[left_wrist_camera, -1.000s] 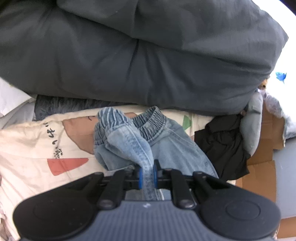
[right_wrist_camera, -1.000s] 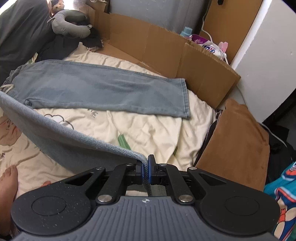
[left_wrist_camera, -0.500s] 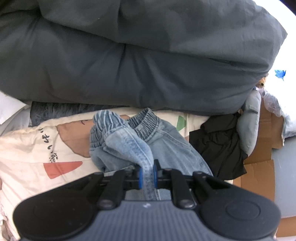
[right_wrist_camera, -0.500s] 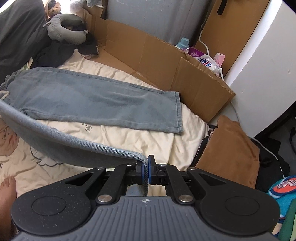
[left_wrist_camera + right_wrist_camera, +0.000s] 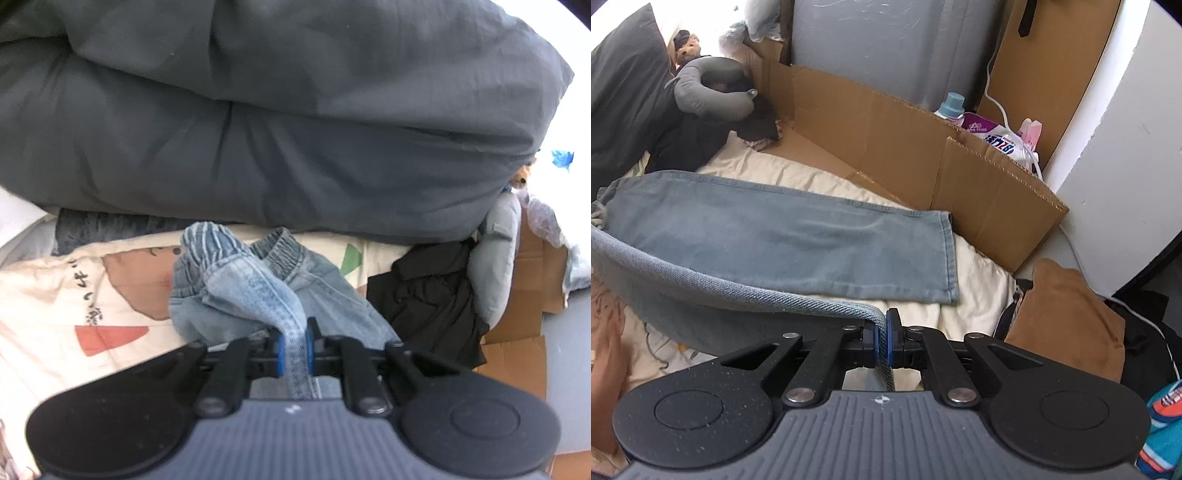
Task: Fold clothes
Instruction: 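Lift the jeans with both grippers and carry them toward the cardboard box, then lower the held jeans onto the bed beside the cardboard box with both grippers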
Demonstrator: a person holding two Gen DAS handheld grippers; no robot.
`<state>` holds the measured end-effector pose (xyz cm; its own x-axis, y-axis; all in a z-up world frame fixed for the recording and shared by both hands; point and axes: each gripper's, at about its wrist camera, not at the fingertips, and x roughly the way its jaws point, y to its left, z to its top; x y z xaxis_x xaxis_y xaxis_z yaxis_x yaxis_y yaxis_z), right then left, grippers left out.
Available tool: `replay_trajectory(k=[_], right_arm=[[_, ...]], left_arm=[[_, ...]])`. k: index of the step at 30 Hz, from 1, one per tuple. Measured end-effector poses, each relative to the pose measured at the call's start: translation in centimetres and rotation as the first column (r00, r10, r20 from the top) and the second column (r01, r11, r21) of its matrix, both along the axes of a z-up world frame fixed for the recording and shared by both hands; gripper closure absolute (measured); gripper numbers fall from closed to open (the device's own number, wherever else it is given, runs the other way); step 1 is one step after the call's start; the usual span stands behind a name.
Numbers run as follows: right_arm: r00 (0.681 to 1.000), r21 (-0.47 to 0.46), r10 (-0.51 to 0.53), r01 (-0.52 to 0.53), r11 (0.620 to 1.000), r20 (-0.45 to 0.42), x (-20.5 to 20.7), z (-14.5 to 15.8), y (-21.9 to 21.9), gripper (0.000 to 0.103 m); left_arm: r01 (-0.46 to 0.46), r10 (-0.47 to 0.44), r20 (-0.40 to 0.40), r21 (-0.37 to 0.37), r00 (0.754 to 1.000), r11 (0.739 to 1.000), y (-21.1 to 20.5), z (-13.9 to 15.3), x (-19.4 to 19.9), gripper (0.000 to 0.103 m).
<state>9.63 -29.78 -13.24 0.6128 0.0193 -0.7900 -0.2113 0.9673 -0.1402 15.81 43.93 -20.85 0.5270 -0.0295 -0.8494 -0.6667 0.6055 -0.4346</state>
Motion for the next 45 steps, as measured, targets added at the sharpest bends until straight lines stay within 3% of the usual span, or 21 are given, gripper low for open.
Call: replay_trajectory(k=[7,15,21,38,45], right_arm=[[0.999,0.01,-0.039,0.039,0.999,0.002,5.0,-1.5,-0.3,0.102],[0.999,-0.051,-0.002,-0.001,0.999,-0.052,12.0,-4.2,-0.1,0.102],[0.994,-0.086,0.037,-0.046,0.995,-0.099,17.0,-7.1,0.8,0.102],[0.967,-0.201,0.111,-0.159,0.967,-0.229,30.2,-14.9,4.5,0.102],[0.956,-0.254,0.105,-0.177,0.951,-0.274,34.2,-18.1,6.0,0.102]], left_arm=[[-0.01,0.011,0.006,-0.022,1.0,1.0,-0.5,-0.9,2.8,0.092],[-0.016,0.017,0.017,-0.043,1.0,0.999,-1.2,-3.5,6.6,0.092],[-0.016,0.016,-0.011,0.0,1.0,1.0,-1.8,-5.7,9.6,0.092],[-0.072,0.072,-0.039,0.017,0.997,0.997,-1.7,-11.1,16.2,0.092],[-0.018,0.023,-0.094,0.052,0.995,0.998,-2.1,-13.6,18.5,0.091]])
